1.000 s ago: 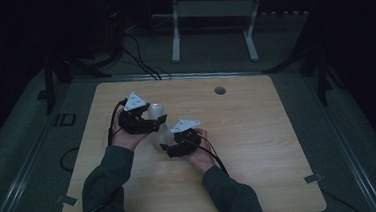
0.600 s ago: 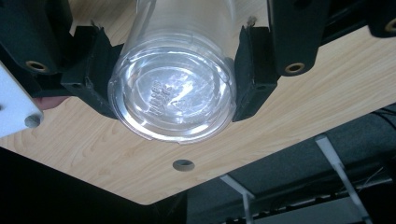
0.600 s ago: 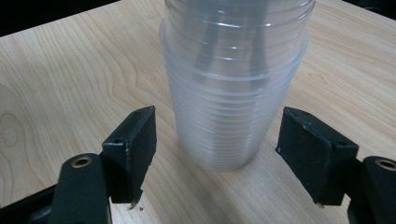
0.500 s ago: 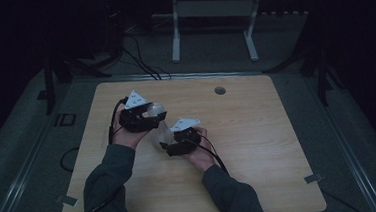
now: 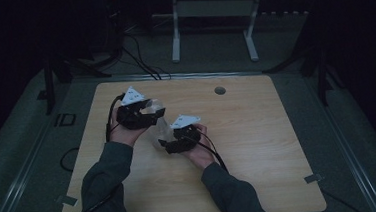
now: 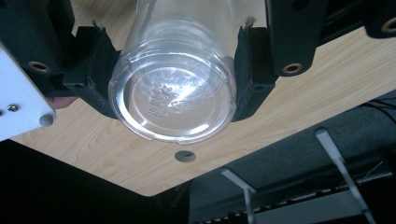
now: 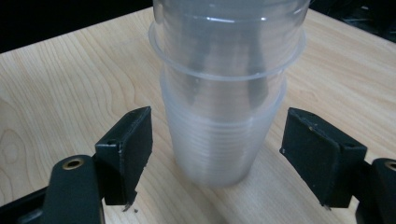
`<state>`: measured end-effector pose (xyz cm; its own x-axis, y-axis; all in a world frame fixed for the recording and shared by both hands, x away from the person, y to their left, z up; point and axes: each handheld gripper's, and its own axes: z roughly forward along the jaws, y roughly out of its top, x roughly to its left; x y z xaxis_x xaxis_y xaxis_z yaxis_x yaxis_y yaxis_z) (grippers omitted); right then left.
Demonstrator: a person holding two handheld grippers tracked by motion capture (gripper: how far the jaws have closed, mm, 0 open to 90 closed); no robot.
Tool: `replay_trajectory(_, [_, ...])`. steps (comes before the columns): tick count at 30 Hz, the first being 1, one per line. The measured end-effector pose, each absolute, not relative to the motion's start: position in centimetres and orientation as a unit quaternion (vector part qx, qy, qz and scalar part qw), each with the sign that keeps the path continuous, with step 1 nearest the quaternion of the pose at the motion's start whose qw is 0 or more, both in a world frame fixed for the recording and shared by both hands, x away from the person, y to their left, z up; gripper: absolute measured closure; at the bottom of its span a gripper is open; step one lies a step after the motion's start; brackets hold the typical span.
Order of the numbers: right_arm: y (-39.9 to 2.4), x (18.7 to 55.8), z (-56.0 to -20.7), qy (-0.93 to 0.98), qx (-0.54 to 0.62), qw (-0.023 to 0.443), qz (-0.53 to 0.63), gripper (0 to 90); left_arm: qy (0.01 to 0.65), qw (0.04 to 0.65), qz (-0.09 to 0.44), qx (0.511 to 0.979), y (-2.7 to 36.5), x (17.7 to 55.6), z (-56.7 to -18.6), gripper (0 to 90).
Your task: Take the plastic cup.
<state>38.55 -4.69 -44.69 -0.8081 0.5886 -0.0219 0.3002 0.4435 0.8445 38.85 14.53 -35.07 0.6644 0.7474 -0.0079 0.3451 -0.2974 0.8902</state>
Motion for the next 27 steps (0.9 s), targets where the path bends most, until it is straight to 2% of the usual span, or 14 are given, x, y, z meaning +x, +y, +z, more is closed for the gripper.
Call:
replay_trajectory(20, [-3.9, 39.3, -43.1, 0.823, 0.256, 0.171, 0.478, 24.7, 0.356, 0.485, 0.206, 0.772, 14.7, 38.9, -34.0, 41.5])
replay_trajectory(24, [-3.6, 39.5, -43.1, 0.823, 0.254, 0.174, 0.478, 25.7, 0.356, 0.487, 0.209, 0.770, 14.7, 38.8, -33.6, 41.5])
replay_trajectory(27, [-3.6, 39.7, -43.2, 0.825, 0.253, 0.171, 0.476, 29.8, 0.356, 0.490, 0.212, 0.767, 14.7, 38.8, -33.2, 41.5])
